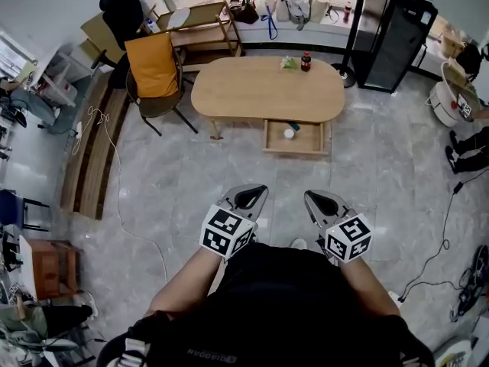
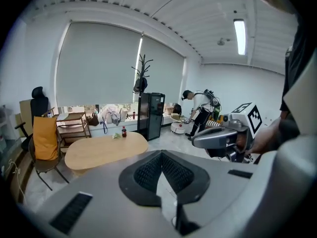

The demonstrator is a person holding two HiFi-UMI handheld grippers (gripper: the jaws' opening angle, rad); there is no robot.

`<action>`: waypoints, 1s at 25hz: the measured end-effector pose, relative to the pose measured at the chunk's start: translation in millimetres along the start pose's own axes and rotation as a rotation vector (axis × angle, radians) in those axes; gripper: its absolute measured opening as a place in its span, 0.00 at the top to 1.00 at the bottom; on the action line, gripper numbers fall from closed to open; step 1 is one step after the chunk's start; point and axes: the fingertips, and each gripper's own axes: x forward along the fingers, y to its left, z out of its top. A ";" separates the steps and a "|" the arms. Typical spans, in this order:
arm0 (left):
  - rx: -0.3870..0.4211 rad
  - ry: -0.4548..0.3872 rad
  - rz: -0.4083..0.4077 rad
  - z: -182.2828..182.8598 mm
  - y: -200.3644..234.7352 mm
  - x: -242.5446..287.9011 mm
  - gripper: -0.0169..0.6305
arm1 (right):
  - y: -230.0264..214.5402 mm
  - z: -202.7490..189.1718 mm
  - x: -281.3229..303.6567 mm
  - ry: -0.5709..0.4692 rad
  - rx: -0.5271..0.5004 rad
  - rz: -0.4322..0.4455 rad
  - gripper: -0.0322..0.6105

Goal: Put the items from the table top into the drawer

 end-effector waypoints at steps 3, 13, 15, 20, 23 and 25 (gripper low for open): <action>-0.054 -0.020 -0.013 2.2 19.1 -7.3 0.98 | 2.9 4.1 12.1 0.003 0.001 -0.023 0.95; -0.100 -0.045 -0.065 3.9 52.2 -15.7 0.97 | 14.4 19.7 32.7 0.001 -0.015 -0.086 0.95; -0.097 -0.034 -0.074 1.5 55.2 -16.4 0.97 | 18.1 23.6 35.4 -0.004 -0.017 -0.090 0.95; -0.060 -0.032 -0.094 6.2 58.6 -16.5 0.97 | 18.4 21.5 40.0 0.002 -0.012 -0.109 0.95; -0.052 -0.035 -0.094 8.0 62.7 -20.6 0.97 | 21.4 19.3 44.0 0.006 -0.012 -0.113 0.95; -0.051 -0.038 -0.094 8.6 65.0 -20.9 0.97 | 21.5 20.8 45.6 0.006 -0.018 -0.117 0.95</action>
